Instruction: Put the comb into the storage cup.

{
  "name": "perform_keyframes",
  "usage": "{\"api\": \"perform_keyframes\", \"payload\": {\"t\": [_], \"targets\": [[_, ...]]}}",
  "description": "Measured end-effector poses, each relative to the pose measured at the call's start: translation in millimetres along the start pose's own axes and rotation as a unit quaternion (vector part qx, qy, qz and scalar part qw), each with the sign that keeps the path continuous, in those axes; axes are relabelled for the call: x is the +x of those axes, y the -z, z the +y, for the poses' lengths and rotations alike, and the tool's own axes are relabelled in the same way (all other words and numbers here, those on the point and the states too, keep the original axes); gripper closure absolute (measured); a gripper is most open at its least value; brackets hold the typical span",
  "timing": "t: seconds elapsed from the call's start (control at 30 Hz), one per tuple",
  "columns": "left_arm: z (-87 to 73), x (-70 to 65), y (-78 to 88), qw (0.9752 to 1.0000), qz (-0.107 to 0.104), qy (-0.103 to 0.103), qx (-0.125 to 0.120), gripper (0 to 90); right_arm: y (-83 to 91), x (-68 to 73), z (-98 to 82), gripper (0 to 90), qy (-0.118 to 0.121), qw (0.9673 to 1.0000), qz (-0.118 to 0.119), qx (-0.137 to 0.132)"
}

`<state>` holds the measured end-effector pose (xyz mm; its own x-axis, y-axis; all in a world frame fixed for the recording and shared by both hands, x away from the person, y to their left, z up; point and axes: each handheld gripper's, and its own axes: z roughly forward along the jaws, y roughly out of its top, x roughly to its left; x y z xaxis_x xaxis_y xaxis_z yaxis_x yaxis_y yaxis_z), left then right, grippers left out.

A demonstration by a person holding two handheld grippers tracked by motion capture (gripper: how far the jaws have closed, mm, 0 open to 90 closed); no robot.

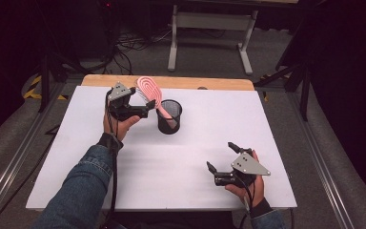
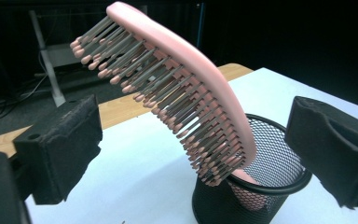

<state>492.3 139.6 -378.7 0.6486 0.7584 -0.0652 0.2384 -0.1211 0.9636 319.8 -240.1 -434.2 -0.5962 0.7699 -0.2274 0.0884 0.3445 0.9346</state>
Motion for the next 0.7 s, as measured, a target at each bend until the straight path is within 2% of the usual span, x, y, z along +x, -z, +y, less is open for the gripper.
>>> {"api": "perform_keyframes", "payload": {"t": [0.13, 0.37, 0.7], "targets": [[1.5, 0.1, 4.3, 1.0000, 0.000, -0.004, -0.008, 4.6, 1.5, 1.2, 0.6, 4.5, 0.004, 1.0000, -0.002, -0.002], [5.9, -4.3, 13.1, 0.9995, 0.003, -0.028, -0.013, 3.9, 1.5, 3.9, 1.6, 4.5, 0.007, 1.0000, -0.003, -0.001], [10.7, -3.9, 23.3, 0.9987, 0.005, -0.047, -0.019, 5.1, 1.9, 3.4, 1.4, 4.5, 0.006, 1.0000, -0.003, -0.002]]}}
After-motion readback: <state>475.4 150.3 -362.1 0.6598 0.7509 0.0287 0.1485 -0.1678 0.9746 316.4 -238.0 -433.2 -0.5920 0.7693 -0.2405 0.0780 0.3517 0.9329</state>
